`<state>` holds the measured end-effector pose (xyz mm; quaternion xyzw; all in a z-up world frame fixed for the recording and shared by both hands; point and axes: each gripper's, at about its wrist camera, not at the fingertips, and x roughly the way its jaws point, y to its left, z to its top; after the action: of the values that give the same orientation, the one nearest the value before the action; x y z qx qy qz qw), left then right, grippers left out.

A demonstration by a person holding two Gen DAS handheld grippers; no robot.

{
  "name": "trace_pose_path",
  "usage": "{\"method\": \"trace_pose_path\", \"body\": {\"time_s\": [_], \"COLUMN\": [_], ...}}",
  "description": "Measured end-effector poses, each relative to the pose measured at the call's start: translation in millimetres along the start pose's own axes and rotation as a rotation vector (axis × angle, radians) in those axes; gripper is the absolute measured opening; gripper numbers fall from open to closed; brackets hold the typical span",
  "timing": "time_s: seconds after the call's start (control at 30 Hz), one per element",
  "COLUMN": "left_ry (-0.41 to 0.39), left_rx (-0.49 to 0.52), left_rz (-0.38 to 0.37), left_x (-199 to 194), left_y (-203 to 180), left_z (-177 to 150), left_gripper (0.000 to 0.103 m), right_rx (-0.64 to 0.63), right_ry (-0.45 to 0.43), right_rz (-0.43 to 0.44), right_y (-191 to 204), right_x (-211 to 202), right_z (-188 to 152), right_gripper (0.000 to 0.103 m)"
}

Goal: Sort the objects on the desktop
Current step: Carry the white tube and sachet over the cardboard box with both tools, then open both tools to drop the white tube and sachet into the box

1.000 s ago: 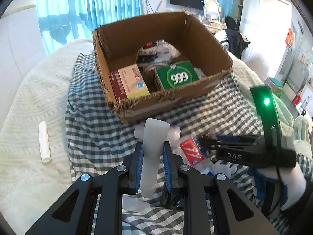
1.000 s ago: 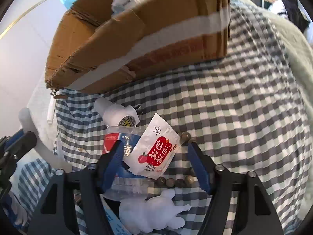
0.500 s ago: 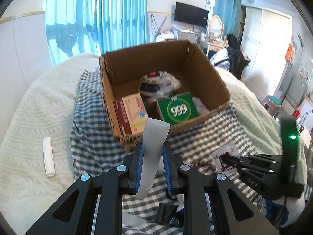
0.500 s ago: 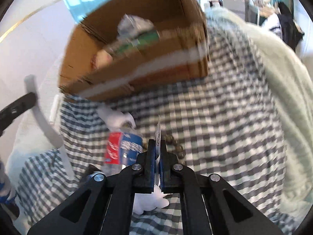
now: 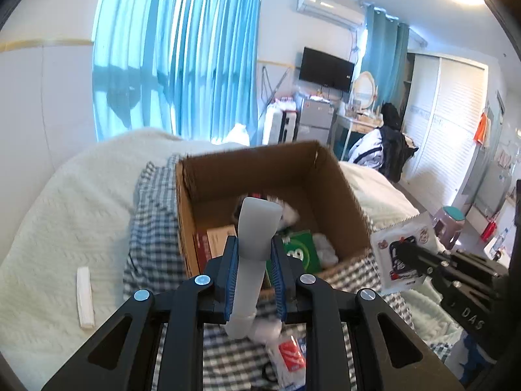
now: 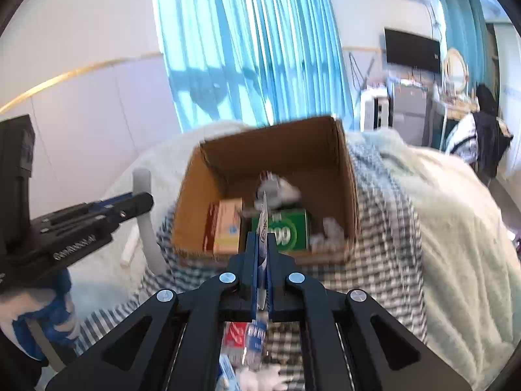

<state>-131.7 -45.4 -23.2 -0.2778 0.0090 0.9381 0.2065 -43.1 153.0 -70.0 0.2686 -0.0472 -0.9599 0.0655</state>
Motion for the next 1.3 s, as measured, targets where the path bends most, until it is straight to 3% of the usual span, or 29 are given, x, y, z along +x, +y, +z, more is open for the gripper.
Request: {"method": "trace_pose_path", "body": {"time_s": [0.27,0.63,1.17,1.27,1.3], "left_ry": [-0.074,-0.088,0.044,0.067,0.069], "left_rx": [0.053,0.045,0.039,0.032,0.031], "left_rz": [0.019,0.031,0.055,0.066,0.073], "left_x": [4,39,128,138,139], "left_y": [-6,-4,8,10,11], "left_z": [26,44,35,33,33], "left_gripper": [0.020,0.020,0.021,0.026,0.034], "right_rx": [-0.024,-0.046,-0.076,-0.060,-0.057], "right_ry": [-0.092,-0.141,0.034,0.050,0.054], "right_rz": [-0.030,-0.066,-0.093,-0.100,-0.102], "right_y": [-5,-18,-37,-42,-43], "right_x": [-3,32,132,143,145], "right_z": [38,77,72,69,69], "right_gripper": [0.003,0.004,0.005,0.005,0.005]}}
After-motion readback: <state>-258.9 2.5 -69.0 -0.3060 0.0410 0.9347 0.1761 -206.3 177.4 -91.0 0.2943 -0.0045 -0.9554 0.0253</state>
